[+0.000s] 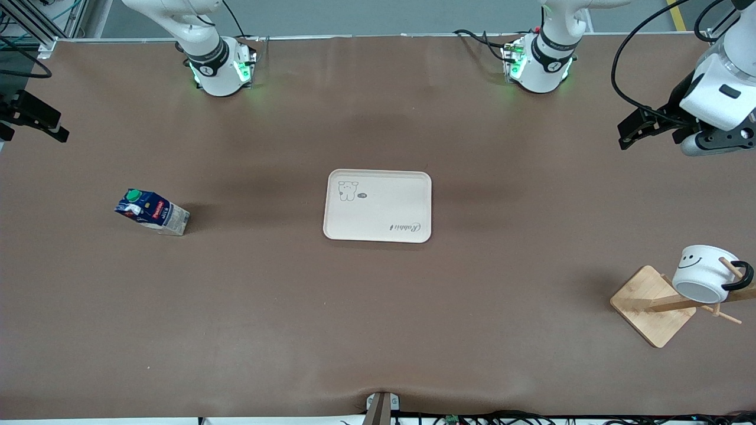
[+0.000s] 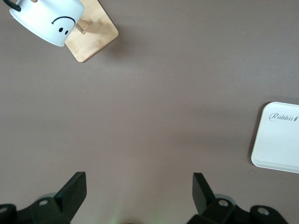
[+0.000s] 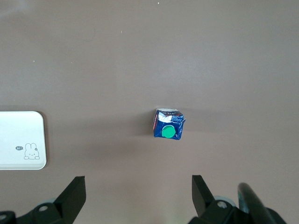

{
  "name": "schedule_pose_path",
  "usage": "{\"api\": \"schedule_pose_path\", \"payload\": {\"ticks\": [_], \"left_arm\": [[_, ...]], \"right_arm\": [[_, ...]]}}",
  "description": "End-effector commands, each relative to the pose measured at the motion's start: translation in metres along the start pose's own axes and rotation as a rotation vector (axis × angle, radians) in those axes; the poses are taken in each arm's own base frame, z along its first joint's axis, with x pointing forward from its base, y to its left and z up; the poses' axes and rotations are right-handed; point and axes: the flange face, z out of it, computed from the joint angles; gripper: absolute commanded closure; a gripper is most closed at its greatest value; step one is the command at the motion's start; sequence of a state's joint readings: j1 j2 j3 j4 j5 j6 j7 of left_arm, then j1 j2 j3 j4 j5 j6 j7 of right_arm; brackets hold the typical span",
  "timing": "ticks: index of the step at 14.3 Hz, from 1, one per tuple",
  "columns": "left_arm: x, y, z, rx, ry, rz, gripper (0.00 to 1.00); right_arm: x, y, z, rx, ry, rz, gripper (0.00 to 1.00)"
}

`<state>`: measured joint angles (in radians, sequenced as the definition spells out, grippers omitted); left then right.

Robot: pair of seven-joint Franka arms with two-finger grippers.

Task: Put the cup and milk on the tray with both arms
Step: 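Move the left gripper toward the white mug on the wooden stand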

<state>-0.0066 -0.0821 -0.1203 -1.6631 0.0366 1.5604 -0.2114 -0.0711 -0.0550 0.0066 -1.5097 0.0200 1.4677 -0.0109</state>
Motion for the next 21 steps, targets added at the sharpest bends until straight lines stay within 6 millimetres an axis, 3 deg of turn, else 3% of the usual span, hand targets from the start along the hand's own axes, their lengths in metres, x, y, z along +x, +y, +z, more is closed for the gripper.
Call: {"api": "schedule_pose_path", "payload": {"ticks": [1, 4, 5, 9, 10, 12, 14, 21], "left_arm": [[0.000, 0.000, -0.004, 0.012, 0.002, -0.003, 0.00], [0.004, -0.011, -0.013, 0.007, 0.023, -0.018, 0.00], [0.014, -0.016, -0.018, 0.005, 0.036, -0.026, 0.00], [0.037, -0.068, -0.010, -0.009, 0.071, -0.112, 0.00], [0.040, -0.084, 0.001, -0.013, 0.077, -0.140, 0.00], [0.037, -0.096, 0.012, -0.020, 0.121, -0.165, 0.00], [0.042, -0.130, 0.039, -0.086, 0.170, -0.250, 0.00], [0.050, -0.180, 0.135, -0.137, 0.369, -0.182, 0.00]], "right_arm": [[0.003, 0.002, -0.005, 0.021, 0.001, 0.013, 0.00], [0.003, 0.001, -0.005, 0.022, 0.001, 0.011, 0.00], [0.003, 0.000, -0.004, 0.022, 0.001, 0.009, 0.00], [0.002, -0.001, -0.005, 0.022, 0.004, 0.008, 0.00], [0.003, -0.001, -0.006, 0.022, 0.009, 0.008, 0.00], [0.003, -0.002, -0.006, 0.022, 0.009, 0.006, 0.00], [0.003, 0.002, -0.005, 0.022, 0.007, 0.014, 0.00], [0.008, 0.011, 0.001, 0.022, 0.000, 0.028, 0.00]]}}
